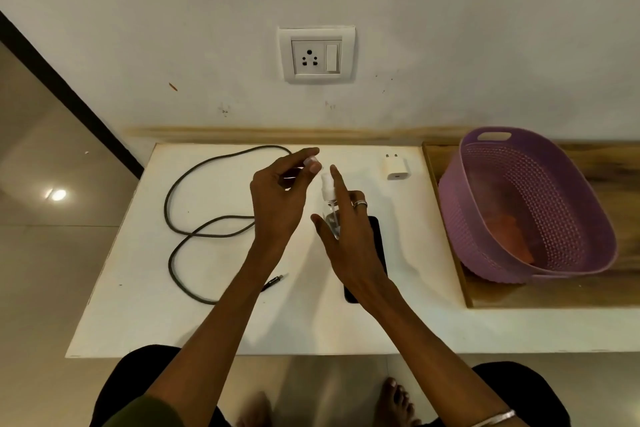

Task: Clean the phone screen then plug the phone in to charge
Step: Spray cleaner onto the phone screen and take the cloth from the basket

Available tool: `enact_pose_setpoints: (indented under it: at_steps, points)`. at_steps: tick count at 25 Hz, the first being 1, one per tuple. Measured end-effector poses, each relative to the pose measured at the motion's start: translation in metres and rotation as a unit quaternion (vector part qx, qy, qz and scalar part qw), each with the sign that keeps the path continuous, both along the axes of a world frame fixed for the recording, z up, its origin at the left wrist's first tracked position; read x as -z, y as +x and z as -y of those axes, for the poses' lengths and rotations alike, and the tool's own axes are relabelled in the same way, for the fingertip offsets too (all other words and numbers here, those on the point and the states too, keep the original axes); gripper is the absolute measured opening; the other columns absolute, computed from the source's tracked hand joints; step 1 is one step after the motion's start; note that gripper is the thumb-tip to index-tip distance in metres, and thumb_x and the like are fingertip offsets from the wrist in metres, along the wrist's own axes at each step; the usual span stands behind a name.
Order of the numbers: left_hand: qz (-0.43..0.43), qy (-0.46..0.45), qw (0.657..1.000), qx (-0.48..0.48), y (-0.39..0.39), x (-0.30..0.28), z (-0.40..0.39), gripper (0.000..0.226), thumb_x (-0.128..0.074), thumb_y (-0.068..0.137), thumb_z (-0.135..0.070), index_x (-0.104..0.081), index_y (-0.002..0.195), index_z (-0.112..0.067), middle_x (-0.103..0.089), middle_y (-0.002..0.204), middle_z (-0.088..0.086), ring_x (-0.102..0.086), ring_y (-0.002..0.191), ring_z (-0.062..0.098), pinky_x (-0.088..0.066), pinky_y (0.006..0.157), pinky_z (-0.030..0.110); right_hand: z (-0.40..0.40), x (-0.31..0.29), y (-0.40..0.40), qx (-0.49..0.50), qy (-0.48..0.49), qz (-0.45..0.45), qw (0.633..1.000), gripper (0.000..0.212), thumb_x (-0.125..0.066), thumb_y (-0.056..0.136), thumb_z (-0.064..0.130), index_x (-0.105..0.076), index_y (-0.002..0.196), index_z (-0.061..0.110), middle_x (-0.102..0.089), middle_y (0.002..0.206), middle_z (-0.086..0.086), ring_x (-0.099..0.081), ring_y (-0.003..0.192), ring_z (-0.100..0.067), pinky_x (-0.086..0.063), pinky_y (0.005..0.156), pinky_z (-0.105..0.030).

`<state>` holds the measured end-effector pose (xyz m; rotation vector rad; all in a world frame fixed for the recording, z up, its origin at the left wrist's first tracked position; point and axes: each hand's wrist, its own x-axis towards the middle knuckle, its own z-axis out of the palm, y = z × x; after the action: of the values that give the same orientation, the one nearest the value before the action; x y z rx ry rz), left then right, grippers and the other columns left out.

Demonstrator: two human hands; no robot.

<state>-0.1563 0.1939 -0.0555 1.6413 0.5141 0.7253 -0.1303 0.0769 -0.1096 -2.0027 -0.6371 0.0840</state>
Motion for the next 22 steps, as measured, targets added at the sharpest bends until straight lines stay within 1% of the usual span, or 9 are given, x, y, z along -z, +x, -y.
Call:
enact_pose_setpoints:
  at_steps: [4, 6, 8, 10, 12, 15, 17, 20, 22]
  points:
    - [-0.029, 0.016, 0.998, 0.051, 0.000, 0.004, 0.005, 0.021, -0.073, 0.089, -0.013, -0.078, 0.109, -0.017, -0.077, 0.100, -0.006, -0.072, 0.092, 0.008, -0.057, 0.082, 0.022, -0.003, 0.007, 0.000, -0.007, 0.010, -0.028, 1.000, 0.066, -0.063, 0.091, 0.031, -0.027, 0.145, 0.036, -0.045, 0.116, 0.007, -0.057, 0.089, -0.003, -0.056, 0.079, -0.019]
    - [-0.037, 0.022, 0.997, 0.071, 0.000, 0.007, 0.006, 0.019, -0.073, 0.089, -0.013, -0.079, 0.106, -0.019, -0.078, 0.098, -0.008, -0.072, 0.093, 0.007, -0.056, 0.082, 0.020, -0.001, 0.004, 0.001, -0.017, 0.059, -0.054, 0.997, 0.048, -0.058, 0.092, 0.038, -0.037, 0.135, 0.046, -0.053, 0.111, 0.019, -0.060, 0.091, -0.006, -0.055, 0.083, -0.020]
    - [-0.048, 0.012, 0.996, 0.079, 0.000, 0.008, 0.004, 0.016, -0.073, 0.088, -0.016, -0.079, 0.103, -0.021, -0.078, 0.094, -0.009, -0.071, 0.092, 0.006, -0.055, 0.080, 0.019, 0.000, -0.002, -0.002, -0.007, 0.061, -0.038, 0.997, 0.029, -0.050, 0.091, 0.048, -0.040, 0.117, 0.057, -0.056, 0.099, 0.030, -0.060, 0.087, -0.003, -0.052, 0.075, -0.016]
    - [-0.058, -0.005, 0.994, 0.090, -0.001, 0.009, 0.001, 0.014, -0.073, 0.088, -0.016, -0.079, 0.098, -0.024, -0.078, 0.092, -0.010, -0.071, 0.090, 0.005, -0.055, 0.079, 0.020, 0.001, -0.006, -0.003, 0.002, 0.060, -0.061, 0.996, 0.015, -0.047, 0.091, 0.050, -0.048, 0.106, 0.047, -0.060, 0.087, 0.019, -0.059, 0.077, -0.010, -0.054, 0.068, -0.032]
    - [-0.069, -0.054, 0.989, 0.119, -0.002, 0.011, -0.003, 0.017, -0.070, 0.091, -0.013, -0.078, 0.094, -0.027, -0.078, 0.092, -0.009, -0.072, 0.090, 0.009, -0.057, 0.077, 0.024, 0.000, -0.010, -0.004, -0.006, 0.075, -0.122, 0.990, 0.015, -0.050, 0.092, 0.047, -0.055, 0.098, 0.033, -0.064, 0.079, 0.004, -0.060, 0.069, -0.015, -0.055, 0.065, -0.042]
    - [-0.050, -0.162, 0.964, 0.204, -0.008, 0.014, -0.005, 0.020, -0.057, 0.098, -0.010, -0.075, 0.100, -0.020, -0.077, 0.090, -0.002, -0.068, 0.084, 0.015, -0.051, 0.063, 0.023, 0.002, -0.018, -0.002, -0.028, 0.119, -0.206, 0.971, 0.016, -0.057, 0.093, 0.038, -0.062, 0.093, 0.023, -0.069, 0.078, 0.000, -0.064, 0.058, -0.011, -0.055, 0.056, -0.029]
    - [-0.043, -0.173, 0.956, 0.232, -0.011, 0.016, -0.004, 0.022, -0.053, 0.100, -0.015, -0.073, 0.109, -0.016, -0.076, 0.098, 0.003, -0.065, 0.084, 0.021, -0.048, 0.060, 0.024, 0.004, -0.019, -0.003, -0.031, 0.138, -0.229, 0.963, 0.014, -0.059, 0.093, 0.036, -0.064, 0.094, 0.023, -0.070, 0.076, 0.005, -0.065, 0.057, -0.010, -0.055, 0.055, -0.025]
    - [-0.044, -0.162, 0.958, 0.231, -0.010, 0.017, 0.002, 0.027, -0.055, 0.100, -0.023, -0.071, 0.119, -0.014, -0.076, 0.112, 0.005, -0.070, 0.102, 0.023, -0.055, 0.076, 0.026, 0.011, -0.018, -0.002, -0.014, 0.149, -0.209, 0.966, 0.012, -0.062, 0.090, 0.038, -0.064, 0.096, 0.028, -0.070, 0.075, 0.006, -0.066, 0.061, -0.009, -0.055, 0.058, -0.020]
    - [-0.038, -0.185, 0.964, 0.189, -0.009, 0.015, 0.005, 0.032, -0.064, 0.090, -0.035, -0.075, 0.112, -0.015, -0.076, 0.109, 0.003, -0.070, 0.104, 0.019, -0.057, 0.085, 0.027, 0.015, -0.019, -0.004, -0.014, 0.141, -0.189, 0.972, 0.022, -0.065, 0.086, 0.043, -0.063, 0.100, 0.027, -0.068, 0.073, 0.006, -0.067, 0.065, -0.008, -0.055, 0.061, -0.018]
